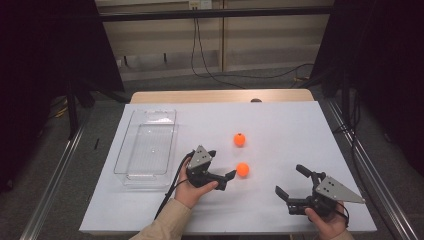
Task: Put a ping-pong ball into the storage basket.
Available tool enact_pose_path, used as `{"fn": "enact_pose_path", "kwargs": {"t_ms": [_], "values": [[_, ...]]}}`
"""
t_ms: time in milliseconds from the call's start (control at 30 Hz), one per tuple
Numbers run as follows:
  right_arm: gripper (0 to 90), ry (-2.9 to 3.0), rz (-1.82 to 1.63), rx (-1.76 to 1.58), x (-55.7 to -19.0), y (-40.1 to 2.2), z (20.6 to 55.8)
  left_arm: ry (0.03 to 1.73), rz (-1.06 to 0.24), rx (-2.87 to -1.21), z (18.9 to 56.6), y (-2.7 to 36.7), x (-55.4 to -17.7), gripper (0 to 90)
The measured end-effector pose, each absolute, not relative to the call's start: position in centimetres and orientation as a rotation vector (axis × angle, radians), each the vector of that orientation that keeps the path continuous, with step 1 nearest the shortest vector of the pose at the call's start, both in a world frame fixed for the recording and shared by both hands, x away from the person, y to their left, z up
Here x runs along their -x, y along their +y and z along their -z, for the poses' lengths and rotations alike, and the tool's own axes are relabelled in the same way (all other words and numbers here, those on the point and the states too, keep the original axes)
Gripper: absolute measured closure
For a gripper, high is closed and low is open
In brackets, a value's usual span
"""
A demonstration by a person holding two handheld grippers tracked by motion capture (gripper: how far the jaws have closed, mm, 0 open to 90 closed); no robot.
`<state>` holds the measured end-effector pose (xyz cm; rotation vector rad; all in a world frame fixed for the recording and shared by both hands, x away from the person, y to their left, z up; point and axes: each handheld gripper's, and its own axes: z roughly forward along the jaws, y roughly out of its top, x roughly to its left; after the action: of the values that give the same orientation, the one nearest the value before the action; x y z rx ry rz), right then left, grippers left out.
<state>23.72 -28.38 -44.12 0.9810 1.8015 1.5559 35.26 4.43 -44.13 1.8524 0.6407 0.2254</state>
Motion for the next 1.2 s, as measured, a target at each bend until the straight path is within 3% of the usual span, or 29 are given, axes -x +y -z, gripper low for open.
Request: {"fn": "enact_pose_path", "kwargs": {"t_ms": [1200], "values": [[1.9, 1.806, -1.563, -0.982, -23.8, -28.3, 44.2, 0.622, -0.162, -1.941, 45.0, 2.0, -36.1, 2.8]]}}
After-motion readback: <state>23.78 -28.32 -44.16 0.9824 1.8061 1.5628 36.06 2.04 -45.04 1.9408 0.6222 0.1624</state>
